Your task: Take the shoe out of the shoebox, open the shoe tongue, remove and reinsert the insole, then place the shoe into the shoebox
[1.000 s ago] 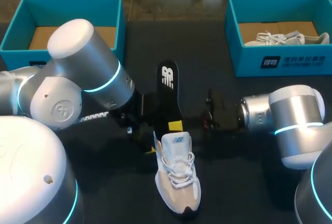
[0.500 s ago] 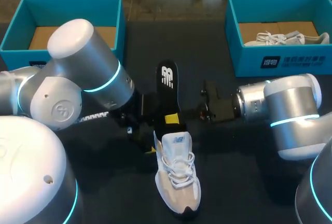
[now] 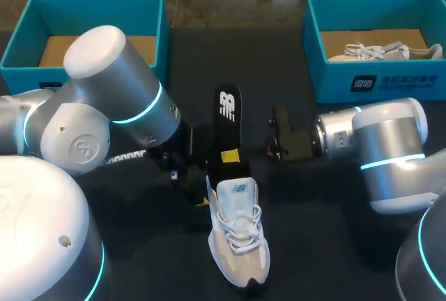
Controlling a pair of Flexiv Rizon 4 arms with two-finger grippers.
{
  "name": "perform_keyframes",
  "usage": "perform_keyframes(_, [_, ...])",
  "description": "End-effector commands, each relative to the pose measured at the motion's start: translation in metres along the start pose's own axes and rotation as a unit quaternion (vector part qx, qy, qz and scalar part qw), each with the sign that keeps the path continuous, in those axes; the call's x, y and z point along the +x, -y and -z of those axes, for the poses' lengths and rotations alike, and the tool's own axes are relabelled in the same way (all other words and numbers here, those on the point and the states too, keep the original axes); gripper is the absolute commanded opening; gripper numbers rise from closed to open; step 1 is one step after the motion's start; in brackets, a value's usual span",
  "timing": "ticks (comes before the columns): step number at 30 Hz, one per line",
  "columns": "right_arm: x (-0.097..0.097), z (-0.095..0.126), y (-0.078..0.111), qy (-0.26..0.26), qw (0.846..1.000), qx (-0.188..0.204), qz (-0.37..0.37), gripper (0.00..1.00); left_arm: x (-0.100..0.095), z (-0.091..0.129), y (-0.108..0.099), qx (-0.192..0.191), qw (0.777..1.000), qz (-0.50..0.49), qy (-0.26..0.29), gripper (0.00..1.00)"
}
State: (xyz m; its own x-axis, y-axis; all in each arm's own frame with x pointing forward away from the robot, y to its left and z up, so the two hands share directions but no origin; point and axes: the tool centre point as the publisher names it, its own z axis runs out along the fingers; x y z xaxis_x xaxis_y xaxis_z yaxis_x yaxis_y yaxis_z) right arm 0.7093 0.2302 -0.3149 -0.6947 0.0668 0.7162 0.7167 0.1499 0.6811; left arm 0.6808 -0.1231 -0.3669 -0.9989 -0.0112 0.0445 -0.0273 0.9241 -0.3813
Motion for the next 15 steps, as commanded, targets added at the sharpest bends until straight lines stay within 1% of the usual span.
perform_keyframes(1, [-0.002, 0.001, 0.013, -0.002, 1.0, -0.008, -0.009, 0.0, 0.001, 0.0, 0.0, 0.0, 1.0, 0.0, 0.001, 1.0])
perform_keyframes(10, [-0.006, 0.001, 0.035, -0.009, 0.999, -0.015, -0.038, 0.0, 0.001, 0.0, 0.0, 0.0, 1.0, 0.0, 0.001, 1.0])
perform_keyframes(15, [-0.005, -0.001, 0.042, -0.022, 0.999, -0.014, -0.045, 0.0, 0.001, 0.0, 0.0, 0.0, 1.0, 0.0, 0.001, 1.0])
